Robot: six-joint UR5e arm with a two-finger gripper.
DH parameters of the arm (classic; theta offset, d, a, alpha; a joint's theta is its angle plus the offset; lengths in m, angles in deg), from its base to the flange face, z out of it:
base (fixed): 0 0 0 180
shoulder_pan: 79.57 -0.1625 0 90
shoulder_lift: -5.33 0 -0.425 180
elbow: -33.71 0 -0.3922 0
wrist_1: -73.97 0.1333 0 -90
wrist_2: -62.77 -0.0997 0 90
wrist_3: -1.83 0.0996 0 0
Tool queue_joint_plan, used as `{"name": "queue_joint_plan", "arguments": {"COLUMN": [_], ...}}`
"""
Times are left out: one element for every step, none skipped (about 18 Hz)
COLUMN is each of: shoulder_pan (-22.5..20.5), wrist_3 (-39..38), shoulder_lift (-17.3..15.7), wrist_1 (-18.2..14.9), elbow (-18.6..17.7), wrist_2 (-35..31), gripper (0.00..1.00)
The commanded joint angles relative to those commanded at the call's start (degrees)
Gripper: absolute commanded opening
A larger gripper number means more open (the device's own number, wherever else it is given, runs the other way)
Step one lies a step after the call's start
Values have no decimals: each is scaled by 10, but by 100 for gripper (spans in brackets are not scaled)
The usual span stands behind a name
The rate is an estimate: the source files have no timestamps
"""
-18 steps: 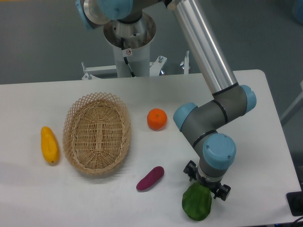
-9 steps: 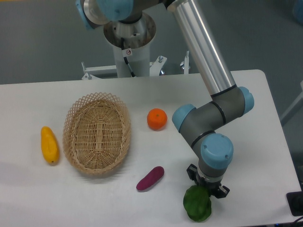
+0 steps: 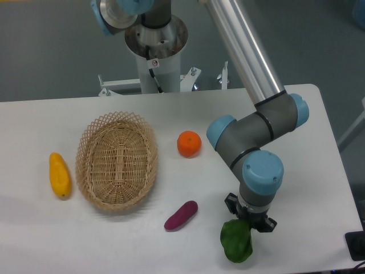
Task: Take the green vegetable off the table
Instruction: 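Lift the grasped bok choy up off the table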
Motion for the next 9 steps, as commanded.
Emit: {"name": "queue_joint_plan", "arguments": {"shoulder_pan": [0, 0, 0, 0, -1, -2, -3, -5, -8], "wrist_3": [-7, -18, -21, -21, -22, -23, -23, -23, -23], "shoulder_lift": [-4, -7, -10, -15, -19, -25, -31, -37, -42], "wrist_1": [-1, -3, -10, -17, -23, -27, -33, -41, -48], "elbow": [1, 1, 3, 4, 5, 6, 6, 6, 7], "wrist_2": [2, 0, 0, 0, 0, 0, 0, 0, 0], "gripper": [20, 19, 19, 19, 18, 18, 18, 18, 18]}}
